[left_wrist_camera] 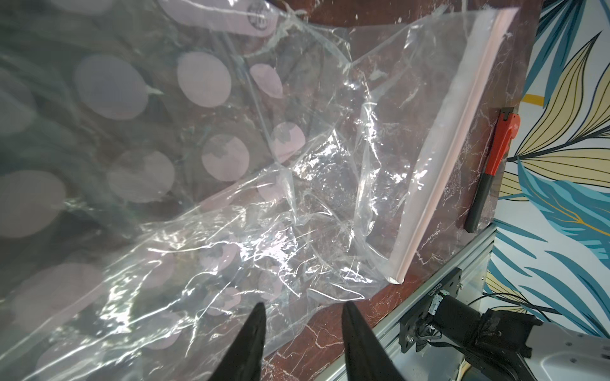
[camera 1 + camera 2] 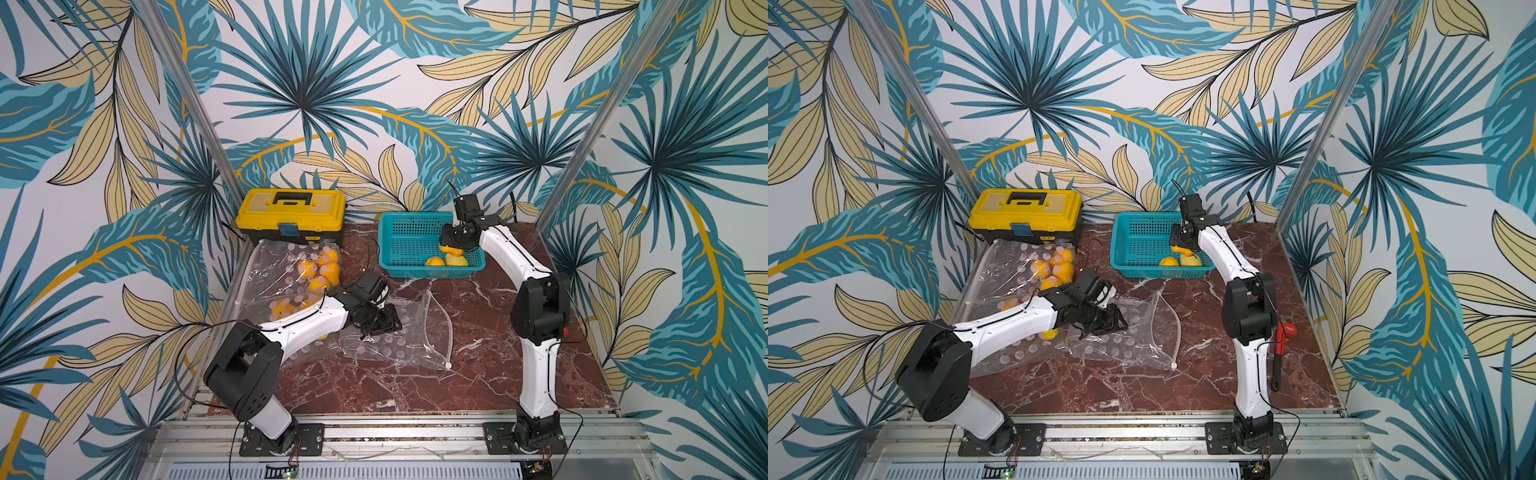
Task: Open the zip-top bag and take out the pear
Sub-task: Place the pear in the basket, then pick up the zipper food storage bag at the center of the board.
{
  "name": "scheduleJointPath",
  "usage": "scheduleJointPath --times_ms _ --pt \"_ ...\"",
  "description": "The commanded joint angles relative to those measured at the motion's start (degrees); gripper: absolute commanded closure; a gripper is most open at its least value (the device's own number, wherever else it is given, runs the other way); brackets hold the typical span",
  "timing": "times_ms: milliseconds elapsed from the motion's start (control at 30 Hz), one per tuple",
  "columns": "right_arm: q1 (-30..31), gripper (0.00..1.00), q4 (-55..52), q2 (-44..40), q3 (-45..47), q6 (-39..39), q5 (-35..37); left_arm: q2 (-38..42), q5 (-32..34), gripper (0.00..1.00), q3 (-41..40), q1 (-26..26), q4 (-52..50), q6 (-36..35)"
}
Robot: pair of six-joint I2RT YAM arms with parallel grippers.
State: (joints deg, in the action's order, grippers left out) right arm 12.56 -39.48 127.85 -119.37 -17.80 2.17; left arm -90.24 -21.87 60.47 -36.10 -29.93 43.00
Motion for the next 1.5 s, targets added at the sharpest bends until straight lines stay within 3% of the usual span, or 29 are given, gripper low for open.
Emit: scheduleJointPath --times_ms 0,200,300,433,633,833,1167,1333,1467 --pt "-0.84 0.5 1.03 6.33 -7.37 2.73 -0.15 2.22 2.29 0.59 -0.1 1.23 -3.0 -0.45" --pt "-1.22 0.48 1.24 17.19 -20.18 3.93 -0.28 4.37 3.71 0.57 -1.55 2.8 -5.1 -0.89" --pt "-1.39 0.42 1.74 19.44 -22.64 4.4 -0.42 6.26 4.66 0.56 -2.77 4.04 -5.72 -1.07" --pt "-1.39 0.31 2.11 18.52 -22.66 4.41 -0.77 8.89 5.43 0.54 -4.09 5.8 -6.86 -1.69" --pt "-1.31 0.28 -1.75 12.74 -20.72 3.1 -2.22 11.99 5.83 0.51 -5.77 7.68 -7.42 -2.92" --pt "-0.11 0.3 -4.09 -0.22 -8.24 1.23 -5.22 13.68 6.72 0.51 -5.9 9.34 -7.42 -5.47" --pt "5.27 0.32 -2.9 -23.99 24.38 -0.27 -11.12 11.7 8.42 0.5 -5.72 11.34 -7.34 -10.53" --pt "7.82 0.32 0.91 -31.07 37.94 1.15 -11.63 10.82 8.39 0.5 -5.89 12.22 -7.0 -11.62" --pt "7.91 0.33 6.03 -31.76 44.11 0.59 -13.22 10.6 7.57 0.5 -6.15 12.31 -6.15 -11.58"
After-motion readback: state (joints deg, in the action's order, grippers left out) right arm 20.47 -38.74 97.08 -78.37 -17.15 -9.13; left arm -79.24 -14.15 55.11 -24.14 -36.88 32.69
